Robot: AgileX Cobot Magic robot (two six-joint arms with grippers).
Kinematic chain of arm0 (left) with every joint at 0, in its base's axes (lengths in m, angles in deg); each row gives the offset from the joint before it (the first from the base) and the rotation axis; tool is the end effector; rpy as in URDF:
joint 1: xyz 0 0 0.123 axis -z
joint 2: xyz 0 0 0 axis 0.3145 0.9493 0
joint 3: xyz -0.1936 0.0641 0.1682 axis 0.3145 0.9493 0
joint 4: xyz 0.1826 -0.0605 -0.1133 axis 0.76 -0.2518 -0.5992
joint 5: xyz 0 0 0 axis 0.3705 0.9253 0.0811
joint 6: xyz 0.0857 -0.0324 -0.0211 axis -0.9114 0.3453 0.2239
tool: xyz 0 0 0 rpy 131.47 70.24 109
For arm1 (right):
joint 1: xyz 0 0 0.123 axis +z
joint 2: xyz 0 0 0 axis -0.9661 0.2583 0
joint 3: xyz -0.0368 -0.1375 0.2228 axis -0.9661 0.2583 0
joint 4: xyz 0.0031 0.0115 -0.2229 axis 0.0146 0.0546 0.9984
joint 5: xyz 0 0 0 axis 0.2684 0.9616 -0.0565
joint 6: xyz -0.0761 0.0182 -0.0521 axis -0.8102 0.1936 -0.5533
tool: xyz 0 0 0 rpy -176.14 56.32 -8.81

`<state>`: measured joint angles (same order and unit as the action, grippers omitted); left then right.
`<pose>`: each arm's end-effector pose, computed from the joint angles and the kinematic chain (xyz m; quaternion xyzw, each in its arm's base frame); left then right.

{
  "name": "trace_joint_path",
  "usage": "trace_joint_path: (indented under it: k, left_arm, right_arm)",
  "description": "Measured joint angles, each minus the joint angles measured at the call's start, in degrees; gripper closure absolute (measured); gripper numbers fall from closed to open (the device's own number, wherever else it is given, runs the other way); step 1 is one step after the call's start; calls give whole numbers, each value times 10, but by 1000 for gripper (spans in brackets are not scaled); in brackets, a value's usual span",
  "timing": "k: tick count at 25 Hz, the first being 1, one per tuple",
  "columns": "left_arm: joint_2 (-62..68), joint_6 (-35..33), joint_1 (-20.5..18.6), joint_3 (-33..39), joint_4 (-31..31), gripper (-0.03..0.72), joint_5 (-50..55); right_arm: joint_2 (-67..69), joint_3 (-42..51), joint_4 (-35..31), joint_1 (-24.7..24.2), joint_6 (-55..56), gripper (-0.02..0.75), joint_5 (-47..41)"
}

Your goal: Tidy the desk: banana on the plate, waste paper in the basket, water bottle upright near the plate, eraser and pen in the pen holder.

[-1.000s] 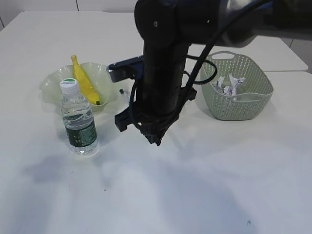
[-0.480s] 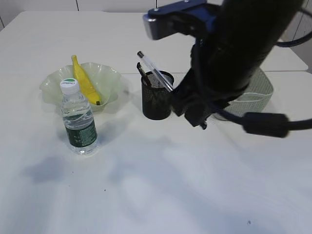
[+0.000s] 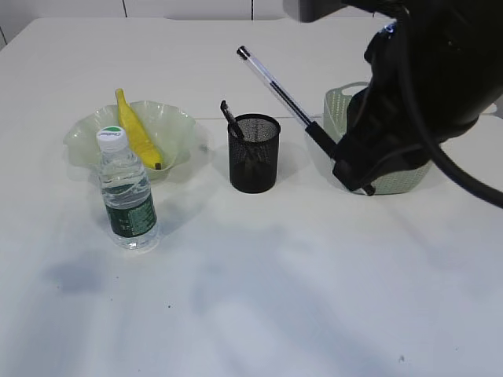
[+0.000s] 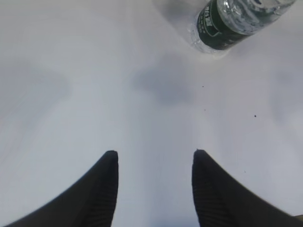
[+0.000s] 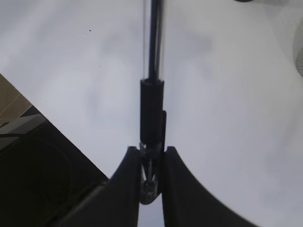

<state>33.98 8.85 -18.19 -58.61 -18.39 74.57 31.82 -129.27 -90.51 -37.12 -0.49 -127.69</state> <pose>0.1903 -0.0163 0.2717 -0.0343 0.9666 -0.0960 0.2350 0.1981 0.1565 0.3415 -0.3728 0.9064 0.0624 0.1887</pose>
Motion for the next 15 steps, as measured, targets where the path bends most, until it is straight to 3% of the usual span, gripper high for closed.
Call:
trace_joint_path:
  k: [4,15]
  left_arm:
    - [0,-22,31,0,-3,335,-4]
    - [0,-33,256,0,67,335,-106]
  right_arm:
    - [15,0,0,0,-14,672,0]
    - [48,0,0,0,-45,673,0]
